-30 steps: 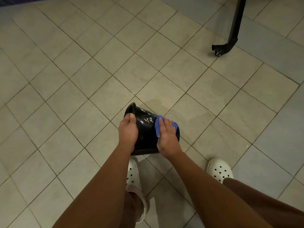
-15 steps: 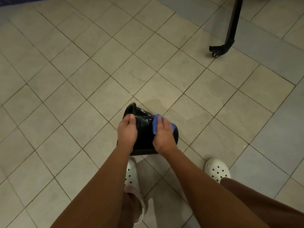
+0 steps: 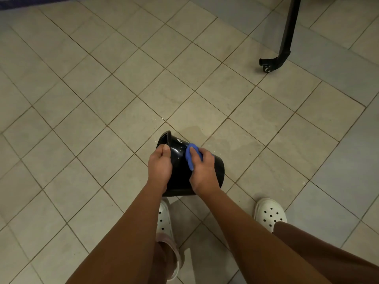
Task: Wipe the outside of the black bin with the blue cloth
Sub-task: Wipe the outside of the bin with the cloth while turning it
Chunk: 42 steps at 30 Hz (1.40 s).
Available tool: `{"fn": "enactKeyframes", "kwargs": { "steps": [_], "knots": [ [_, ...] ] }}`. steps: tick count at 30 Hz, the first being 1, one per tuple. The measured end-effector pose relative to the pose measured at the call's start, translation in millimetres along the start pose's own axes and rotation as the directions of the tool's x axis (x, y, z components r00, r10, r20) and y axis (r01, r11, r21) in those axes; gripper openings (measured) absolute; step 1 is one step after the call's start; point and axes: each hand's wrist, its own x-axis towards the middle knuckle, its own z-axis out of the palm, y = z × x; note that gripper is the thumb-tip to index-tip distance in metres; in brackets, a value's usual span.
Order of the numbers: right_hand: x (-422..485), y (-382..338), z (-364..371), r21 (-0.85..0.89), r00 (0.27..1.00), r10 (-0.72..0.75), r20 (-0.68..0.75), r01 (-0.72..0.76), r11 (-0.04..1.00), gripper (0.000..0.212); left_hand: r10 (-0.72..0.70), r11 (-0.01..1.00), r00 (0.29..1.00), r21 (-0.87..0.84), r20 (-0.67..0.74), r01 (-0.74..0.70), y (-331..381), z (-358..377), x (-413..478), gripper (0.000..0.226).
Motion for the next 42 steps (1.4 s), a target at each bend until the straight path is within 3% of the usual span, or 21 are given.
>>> {"fn": "enactKeyframes", "kwargs": {
  "steps": [4, 5, 8, 10, 15, 17, 21, 23, 27, 31, 37, 42],
  "knots": [
    [-25.0, -10.9, 10.4, 0.023, 0.998, 0.02, -0.051, -0.019, 1.0, 0.062, -0.039, 0.999, 0.999, -0.02, -0.003, 0.039, -0.2, -0.3, 3.2, 0.032],
    [-33.8, -12.1, 17.7, 0.031, 0.995, -0.051, -0.084, 0.054, 0.998, 0.063, -0.046, 0.999, 0.999, -0.02, -0.003, 0.046, -0.2, -0.9, 3.6, 0.032],
    [-31.2, -2.0, 29.5, -0.165, 0.945, -0.324, -0.037, 0.314, 0.935, 0.078, -0.066, 0.997, 0.998, -0.034, 0.014, 0.067, 0.1, -2.4, 3.0, 0.034],
    [-16.2, -5.0, 18.6, -0.167, 0.953, -0.302, 0.006, 0.299, 0.94, 0.078, -0.075, 0.996, 0.997, -0.049, 0.015, 0.075, 1.1, -2.7, 1.6, 0.034],
    [-10.0, -20.6, 14.9, -0.23, 0.999, 0.012, 0.046, -0.001, 0.973, 0.085, -0.093, 0.992, 0.995, -0.086, 0.032, 0.096, 4.9, 0.7, 1.2, 0.033],
    [-25.5, -23.9, 28.5, -0.269, 1.0, -0.004, 0.007, 0.006, 0.963, 0.09, -0.134, 0.986, 0.991, -0.097, 0.022, 0.135, 6.7, -0.8, 2.4, 0.032],
    [-32.2, -15.8, 35.0, -0.281, 0.98, -0.193, 0.054, 0.2, 0.939, 0.094, -0.16, 0.98, 0.987, -0.114, 0.02, 0.161, 4.7, -7.0, 2.6, 0.032],
    [-15.0, -17.7, 20.0, -0.255, 0.962, -0.216, 0.168, 0.254, 0.933, 0.09, -0.136, 0.982, 0.99, -0.124, 0.031, 0.139, 5.6, -6.1, 0.7, 0.032],
    [8.9, -22.9, 0.3, -0.242, 0.969, -0.112, 0.221, 0.166, 0.956, 0.088, -0.12, 0.983, 0.992, -0.139, 0.041, 0.124, 6.3, -0.5, -2.9, 0.034],
    [-5.2, -29.1, 8.1, -0.34, 0.994, 0.008, 0.109, 0.03, 0.94, 0.084, -0.143, 0.981, 0.989, -0.127, 0.046, 0.147, 5.6, -1.7, -3.1, 0.032],
    [-15.6, -24.4, 8.5, -0.189, 0.957, -0.193, 0.219, 0.236, 0.953, 0.082, -0.162, 0.973, 0.985, -0.155, 0.058, 0.169, 6.2, -5.9, -2.3, 0.033],
    [9.9, -35.6, -4.3, -0.17, 0.968, -0.133, 0.215, 0.171, 0.97, 0.082, -0.128, 0.978, 0.987, -0.154, 0.094, 0.141, 8.5, -1.9, -5.1, 0.031]
  ]
}}
